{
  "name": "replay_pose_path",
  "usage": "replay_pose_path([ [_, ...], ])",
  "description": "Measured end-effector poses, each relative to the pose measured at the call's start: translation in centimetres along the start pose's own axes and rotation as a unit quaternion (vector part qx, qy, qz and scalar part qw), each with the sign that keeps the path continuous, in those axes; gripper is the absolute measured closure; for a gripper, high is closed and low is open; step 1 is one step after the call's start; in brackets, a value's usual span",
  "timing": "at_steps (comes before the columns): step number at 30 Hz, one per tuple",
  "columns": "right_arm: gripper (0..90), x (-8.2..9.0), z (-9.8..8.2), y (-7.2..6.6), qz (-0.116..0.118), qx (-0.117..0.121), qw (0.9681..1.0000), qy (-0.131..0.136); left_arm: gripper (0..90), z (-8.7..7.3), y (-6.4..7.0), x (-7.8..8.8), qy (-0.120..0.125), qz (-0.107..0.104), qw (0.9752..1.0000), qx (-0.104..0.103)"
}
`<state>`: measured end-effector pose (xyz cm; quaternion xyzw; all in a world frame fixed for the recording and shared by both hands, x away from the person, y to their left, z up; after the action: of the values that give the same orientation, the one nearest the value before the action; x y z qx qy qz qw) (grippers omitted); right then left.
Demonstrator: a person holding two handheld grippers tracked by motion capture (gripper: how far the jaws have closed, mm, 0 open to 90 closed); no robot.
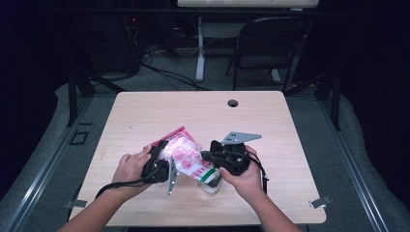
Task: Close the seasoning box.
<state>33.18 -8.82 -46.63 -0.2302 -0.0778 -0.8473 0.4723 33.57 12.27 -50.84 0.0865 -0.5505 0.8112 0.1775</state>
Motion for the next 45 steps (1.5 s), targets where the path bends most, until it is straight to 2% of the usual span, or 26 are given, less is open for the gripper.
replay_pose_path([
  [9, 90.0, -0.1, -0.3, 0.1, 0.002, 0.001, 1.0, -0.005, 62.8, 0.1, 0.1, -0.1, 0.002, 0.017, 0.9996, -0.023],
  [13, 90.0, -0.2, -0.6, 0.3, 0.002, -0.004, 1.0, -0.008, 62.8, 0.1, 0.4, -0.2, -0.001, 0.016, 0.9994, -0.031],
  [22, 90.0, -0.2, -0.8, 0.3, 0.0, -0.004, 1.0, -0.009, 63.0, 0.2, 0.2, -0.2, -0.002, 0.028, 0.9987, -0.044],
  [30, 90.0, -0.5, -1.3, 0.4, 0.004, -0.016, 0.9998, -0.011, 63.2, 0.1, 0.3, -0.3, -0.004, 0.032, 0.9984, -0.047],
  [37, 90.0, -0.5, -1.5, 0.6, 0.005, -0.018, 0.9995, -0.025, 63.4, 0.1, 0.4, -0.4, -0.001, 0.04, 0.9978, -0.052],
  [39, 90.0, -0.5, -1.6, 0.7, 0.006, -0.019, 0.9993, -0.031, 63.4, 0.1, 0.5, -0.4, -0.004, 0.037, 0.998, -0.051],
  [45, 90.0, -0.7, -1.9, 0.8, 0.002, -0.012, 0.9985, -0.054, 63.5, 0.1, 0.8, -0.6, -0.008, 0.043, 0.9968, -0.067],
])
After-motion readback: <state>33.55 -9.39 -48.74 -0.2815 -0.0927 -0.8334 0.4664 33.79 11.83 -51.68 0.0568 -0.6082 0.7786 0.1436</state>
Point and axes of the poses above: each handheld gripper's, and its own axes: x roughly backward along the jaws, z roughly out of its top, y roughly to its right, the point moved 4 cm from there along -x, roughly forward along the jaws, and after that the axes turned 11 degrees about x, right-handed, at the moved point
